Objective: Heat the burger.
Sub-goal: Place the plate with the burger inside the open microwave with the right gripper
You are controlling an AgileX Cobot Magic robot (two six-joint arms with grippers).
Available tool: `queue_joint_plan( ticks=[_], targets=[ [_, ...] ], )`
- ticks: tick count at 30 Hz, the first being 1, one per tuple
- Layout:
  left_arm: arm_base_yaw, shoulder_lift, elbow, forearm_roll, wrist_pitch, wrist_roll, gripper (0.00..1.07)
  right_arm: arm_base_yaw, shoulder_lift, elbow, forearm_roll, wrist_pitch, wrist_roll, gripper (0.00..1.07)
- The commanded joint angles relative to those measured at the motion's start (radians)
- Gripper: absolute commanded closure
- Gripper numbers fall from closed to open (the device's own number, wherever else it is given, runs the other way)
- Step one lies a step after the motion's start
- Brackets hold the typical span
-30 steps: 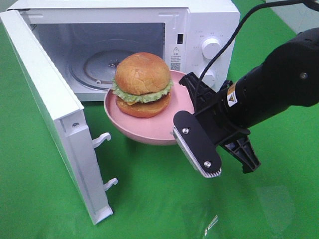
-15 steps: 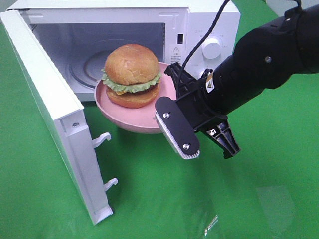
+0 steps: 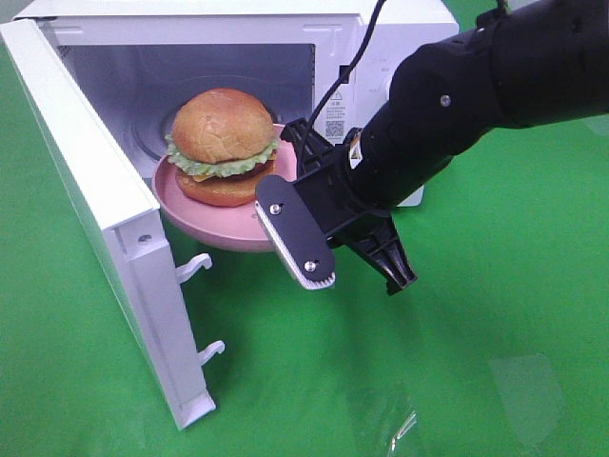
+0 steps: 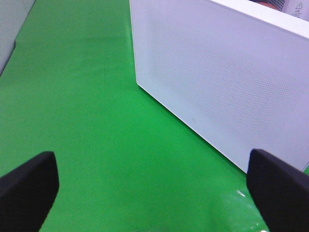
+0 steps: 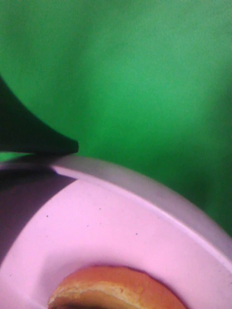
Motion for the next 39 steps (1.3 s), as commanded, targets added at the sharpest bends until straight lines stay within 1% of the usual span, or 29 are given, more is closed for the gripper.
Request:
queue_joint_plan(
  ticks=[1, 6, 8, 14, 17, 20, 22, 25, 26, 27, 29, 30, 31, 34, 35, 38, 39],
  targets=[
    [0.003, -0.018, 0.002, 0.000, -0.006, 0.001, 0.09, 0.002, 0.024, -0.068, 0.016, 0.000, 0.019, 1.07],
    [0.003, -0.018, 0.002, 0.000, -0.006, 0.001, 0.09, 0.002, 0.045, -0.105, 0.016, 0.032, 0.036, 1.07],
    [0.003, -0.018, 0.002, 0.000, -0.006, 0.001, 0.09, 0.002, 0.070, -0.151, 0.010, 0.048, 0.057, 1.07],
    [0.003, -0.018, 0.002, 0.000, -0.006, 0.001, 0.09, 0.002, 0.105, -0.209, 0.008, 0.082, 0.073, 1.07],
    [0.003, -0.018, 0.002, 0.000, -0.006, 0.001, 0.09, 0.002, 0.133, -0.257, 0.007, 0.116, 0.078, 1.07],
    [0.003, -0.018, 0.002, 0.000, -0.006, 0.001, 0.09, 0.002, 0.144, -0.276, 0.007, 0.126, 0.078, 1.07],
    [0.003, -0.018, 0.002, 0.000, -0.006, 0.001, 0.09, 0.002, 0.178, -0.334, 0.006, 0.158, 0.096, 1.07],
    [0.003, -0.018, 0.002, 0.000, -0.006, 0.001, 0.09, 0.002, 0.188, -0.352, 0.006, 0.169, 0.104, 1.07],
    [0.003, -0.018, 0.002, 0.000, -0.006, 0.001, 0.09, 0.002, 0.208, -0.387, 0.006, 0.193, 0.135, 1.07],
    [0.003, -0.018, 0.002, 0.000, -0.006, 0.001, 0.09, 0.002, 0.208, -0.387, 0.006, 0.193, 0.135, 1.07],
    [0.003, -0.018, 0.002, 0.000, -0.006, 0.001, 0.09, 0.002, 0.246, -0.453, -0.003, 0.240, 0.193, 1.07],
    [0.003, -0.018, 0.002, 0.000, -0.006, 0.001, 0.09, 0.002, 0.246, -0.453, -0.003, 0.240, 0.193, 1.07],
    [0.003, -0.018, 0.002, 0.000, -0.006, 0.001, 0.09, 0.002, 0.263, -0.487, -0.019, 0.257, 0.213, 1.07],
    [0.003, -0.018, 0.002, 0.000, -0.006, 0.001, 0.09, 0.002, 0.271, -0.503, -0.026, 0.268, 0.226, 1.07],
    [0.003, -0.018, 0.002, 0.000, -0.006, 0.001, 0.09, 0.002, 0.287, -0.532, -0.029, 0.280, 0.253, 1.07],
    [0.003, -0.018, 0.002, 0.000, -0.006, 0.001, 0.09, 0.002, 0.301, -0.553, -0.034, 0.280, 0.281, 1.07],
    [0.003, -0.018, 0.002, 0.000, -0.006, 0.001, 0.09, 0.002, 0.311, -0.572, -0.056, 0.279, 0.303, 1.07]
  ],
)
